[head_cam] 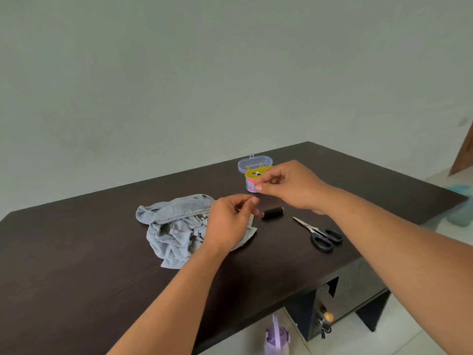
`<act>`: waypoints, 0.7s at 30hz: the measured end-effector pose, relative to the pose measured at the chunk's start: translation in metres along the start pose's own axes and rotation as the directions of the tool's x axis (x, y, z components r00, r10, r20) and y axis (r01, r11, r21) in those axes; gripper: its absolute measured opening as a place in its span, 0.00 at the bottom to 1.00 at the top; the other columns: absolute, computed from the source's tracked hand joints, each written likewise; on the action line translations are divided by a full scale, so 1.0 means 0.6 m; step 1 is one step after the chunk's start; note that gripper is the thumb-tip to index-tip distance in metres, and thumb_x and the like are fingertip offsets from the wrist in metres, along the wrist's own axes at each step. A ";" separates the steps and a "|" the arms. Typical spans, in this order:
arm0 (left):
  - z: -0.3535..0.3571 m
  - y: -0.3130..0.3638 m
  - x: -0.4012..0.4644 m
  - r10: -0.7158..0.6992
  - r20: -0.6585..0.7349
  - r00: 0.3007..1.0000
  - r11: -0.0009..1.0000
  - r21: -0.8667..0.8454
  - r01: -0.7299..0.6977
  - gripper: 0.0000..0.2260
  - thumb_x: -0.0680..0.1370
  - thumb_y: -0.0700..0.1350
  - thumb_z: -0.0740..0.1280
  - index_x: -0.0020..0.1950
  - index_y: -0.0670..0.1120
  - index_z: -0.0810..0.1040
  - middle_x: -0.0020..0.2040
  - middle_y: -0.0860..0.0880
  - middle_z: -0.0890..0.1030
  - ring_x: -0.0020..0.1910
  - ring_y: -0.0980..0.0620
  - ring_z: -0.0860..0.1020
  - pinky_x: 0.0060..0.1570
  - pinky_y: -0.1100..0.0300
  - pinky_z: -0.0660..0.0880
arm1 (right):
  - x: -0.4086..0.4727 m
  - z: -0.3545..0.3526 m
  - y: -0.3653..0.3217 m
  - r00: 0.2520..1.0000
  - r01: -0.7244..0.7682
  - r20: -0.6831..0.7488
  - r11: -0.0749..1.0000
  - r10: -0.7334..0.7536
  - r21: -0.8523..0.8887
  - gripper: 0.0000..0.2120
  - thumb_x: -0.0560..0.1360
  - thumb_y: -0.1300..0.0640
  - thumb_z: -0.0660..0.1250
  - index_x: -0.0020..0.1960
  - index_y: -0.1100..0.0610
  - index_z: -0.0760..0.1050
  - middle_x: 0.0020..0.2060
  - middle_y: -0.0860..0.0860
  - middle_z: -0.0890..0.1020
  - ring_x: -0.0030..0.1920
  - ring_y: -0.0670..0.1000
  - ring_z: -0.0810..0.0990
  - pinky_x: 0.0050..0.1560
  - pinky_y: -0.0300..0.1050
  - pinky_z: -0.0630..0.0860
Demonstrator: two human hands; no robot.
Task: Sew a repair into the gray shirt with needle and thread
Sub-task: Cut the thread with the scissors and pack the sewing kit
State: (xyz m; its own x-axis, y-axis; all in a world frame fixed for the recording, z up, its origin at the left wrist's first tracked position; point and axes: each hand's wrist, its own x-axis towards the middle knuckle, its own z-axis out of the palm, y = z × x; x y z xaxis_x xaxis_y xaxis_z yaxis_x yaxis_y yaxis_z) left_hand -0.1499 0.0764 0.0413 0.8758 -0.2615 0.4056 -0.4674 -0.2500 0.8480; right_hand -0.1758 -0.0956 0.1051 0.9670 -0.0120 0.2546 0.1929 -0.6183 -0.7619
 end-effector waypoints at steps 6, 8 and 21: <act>0.041 0.026 0.009 0.033 0.053 0.998 0.999 0.025 -0.035 0.13 0.83 0.45 0.66 0.40 0.45 0.84 0.24 0.61 0.77 0.21 0.64 0.70 0.27 0.73 0.63 | -0.017 -0.023 0.014 0.999 0.008 0.053 0.999 -0.010 0.040 0.03 0.76 0.55 0.72 0.46 0.52 0.85 0.37 0.44 0.87 0.39 0.35 0.80 0.47 0.35 0.70; 0.055 0.029 0.010 0.053 0.062 0.997 0.997 0.045 -0.056 0.12 0.83 0.46 0.67 0.41 0.50 0.84 0.28 0.61 0.80 0.25 0.65 0.73 0.30 0.73 0.65 | -0.016 -0.032 0.024 0.998 0.004 0.062 1.000 -0.005 0.021 0.03 0.76 0.54 0.72 0.46 0.51 0.85 0.36 0.44 0.86 0.38 0.38 0.79 0.47 0.39 0.72; 0.098 -0.040 0.071 -0.074 0.118 0.990 0.776 0.630 -0.017 0.23 0.79 0.57 0.68 0.72 0.52 0.75 0.64 0.52 0.79 0.62 0.48 0.74 0.64 0.53 0.73 | 0.012 -0.088 0.066 0.997 -0.079 -0.002 0.994 0.080 0.077 0.05 0.81 0.59 0.64 0.51 0.58 0.78 0.43 0.53 0.85 0.37 0.48 0.81 0.35 0.39 0.78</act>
State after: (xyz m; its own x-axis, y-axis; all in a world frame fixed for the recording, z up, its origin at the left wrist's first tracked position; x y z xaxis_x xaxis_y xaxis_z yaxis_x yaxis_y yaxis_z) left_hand -0.1087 0.0165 0.0181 0.8878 -0.3505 0.2983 -0.4534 -0.7773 0.4361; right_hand -0.1700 -0.1615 0.1083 0.9789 -0.0626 0.1944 0.1280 -0.5532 -0.8231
